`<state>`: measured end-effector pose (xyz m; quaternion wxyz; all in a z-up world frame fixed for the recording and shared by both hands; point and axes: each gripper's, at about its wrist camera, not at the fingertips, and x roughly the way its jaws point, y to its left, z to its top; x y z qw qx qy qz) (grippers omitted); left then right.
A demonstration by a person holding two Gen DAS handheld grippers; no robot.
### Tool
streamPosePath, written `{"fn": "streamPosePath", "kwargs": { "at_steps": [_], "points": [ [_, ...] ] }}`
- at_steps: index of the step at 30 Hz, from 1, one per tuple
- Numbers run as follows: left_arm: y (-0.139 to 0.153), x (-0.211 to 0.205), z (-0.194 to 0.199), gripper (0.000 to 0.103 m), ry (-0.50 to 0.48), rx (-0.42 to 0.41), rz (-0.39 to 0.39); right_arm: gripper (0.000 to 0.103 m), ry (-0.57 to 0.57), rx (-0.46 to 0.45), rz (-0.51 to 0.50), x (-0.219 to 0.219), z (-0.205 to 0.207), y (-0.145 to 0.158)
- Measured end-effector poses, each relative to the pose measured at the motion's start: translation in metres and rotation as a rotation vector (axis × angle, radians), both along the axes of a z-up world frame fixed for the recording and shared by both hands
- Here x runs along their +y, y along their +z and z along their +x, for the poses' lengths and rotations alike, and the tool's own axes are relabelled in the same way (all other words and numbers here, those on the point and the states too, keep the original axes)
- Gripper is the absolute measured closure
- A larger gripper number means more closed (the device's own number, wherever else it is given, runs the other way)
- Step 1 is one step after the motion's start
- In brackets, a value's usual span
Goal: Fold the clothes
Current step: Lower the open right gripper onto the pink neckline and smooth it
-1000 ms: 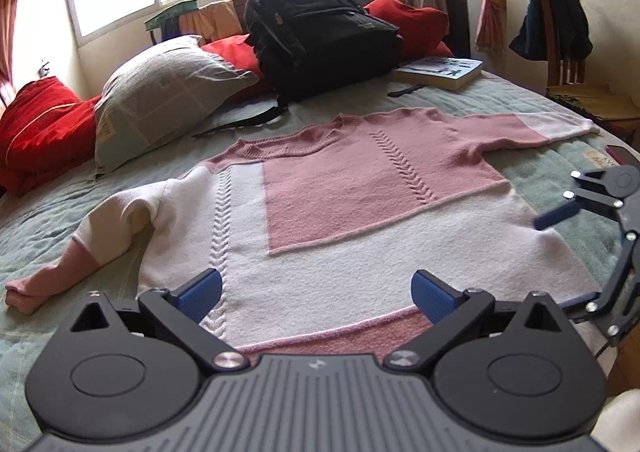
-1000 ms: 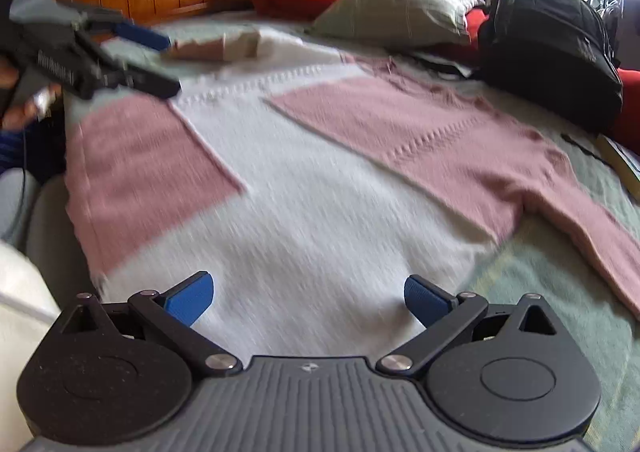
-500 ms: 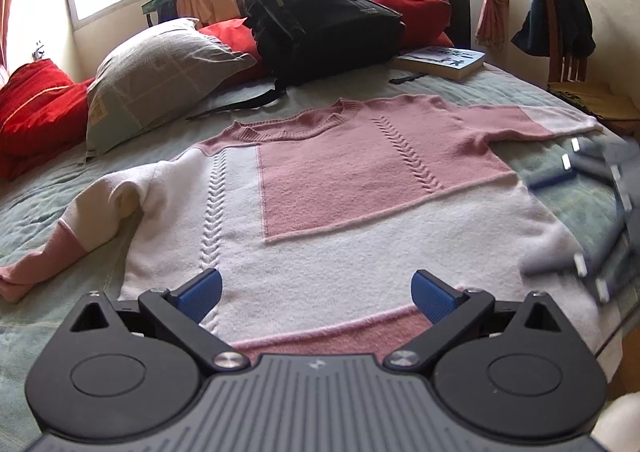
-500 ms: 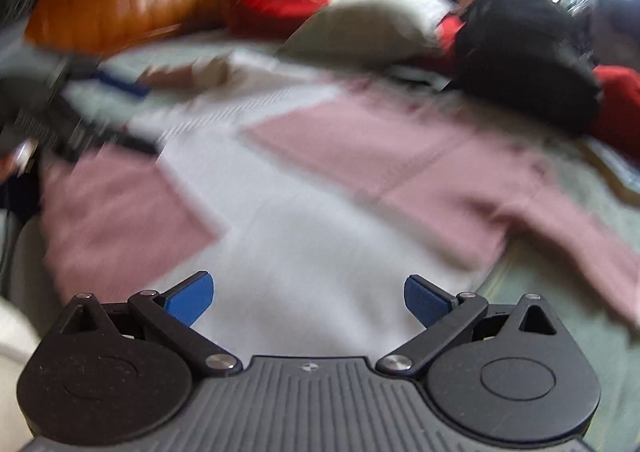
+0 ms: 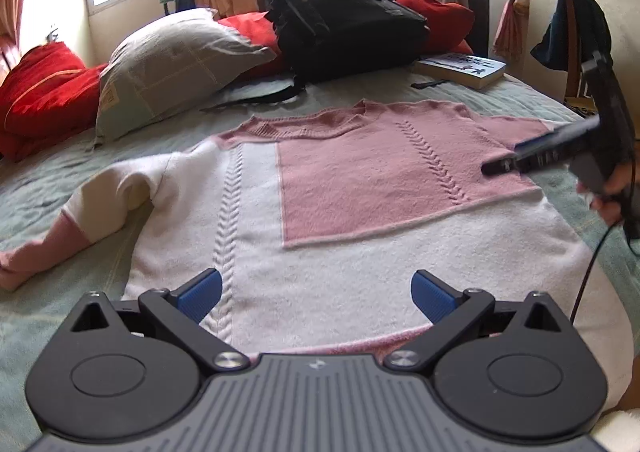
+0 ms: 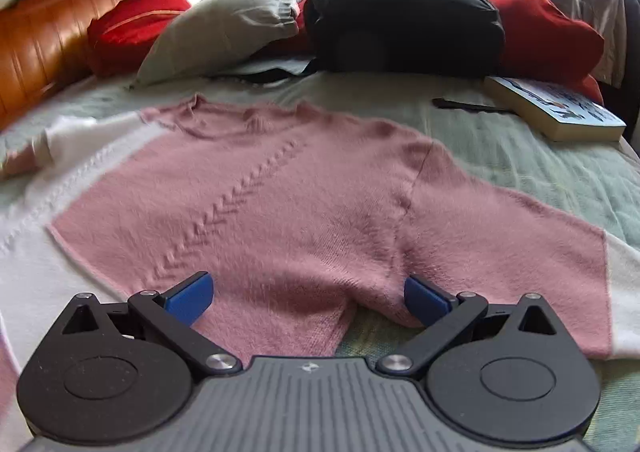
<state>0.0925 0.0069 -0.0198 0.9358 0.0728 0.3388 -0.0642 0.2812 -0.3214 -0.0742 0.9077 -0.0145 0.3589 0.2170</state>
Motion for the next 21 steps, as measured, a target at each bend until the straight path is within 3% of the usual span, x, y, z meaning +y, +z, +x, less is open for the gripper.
{"fn": "streamPosePath", "kwargs": {
  "at_steps": [3,6,11,16,21],
  "points": [
    [0.006,-0.001,0.001,0.002,-0.004,-0.031,0.0,0.0,-0.044,0.003,0.112,-0.002,0.023,0.023],
    [0.008,0.004,-0.001,0.002,0.007,-0.043,-0.025,0.0,-0.061,0.078,0.184,0.008,0.061,0.031],
    [0.005,0.017,-0.004,0.002,0.04,-0.042,-0.04,0.0,-0.176,0.268,0.201,0.023,0.127,-0.005],
    [0.006,0.028,-0.002,0.002,0.058,-0.057,-0.044,0.0,-0.187,0.193,0.162,0.033,0.162,-0.012],
    [0.008,0.039,0.001,0.002,0.06,-0.075,-0.066,0.0,-0.221,0.188,0.16,0.033,0.183,-0.007]
  ]
}}
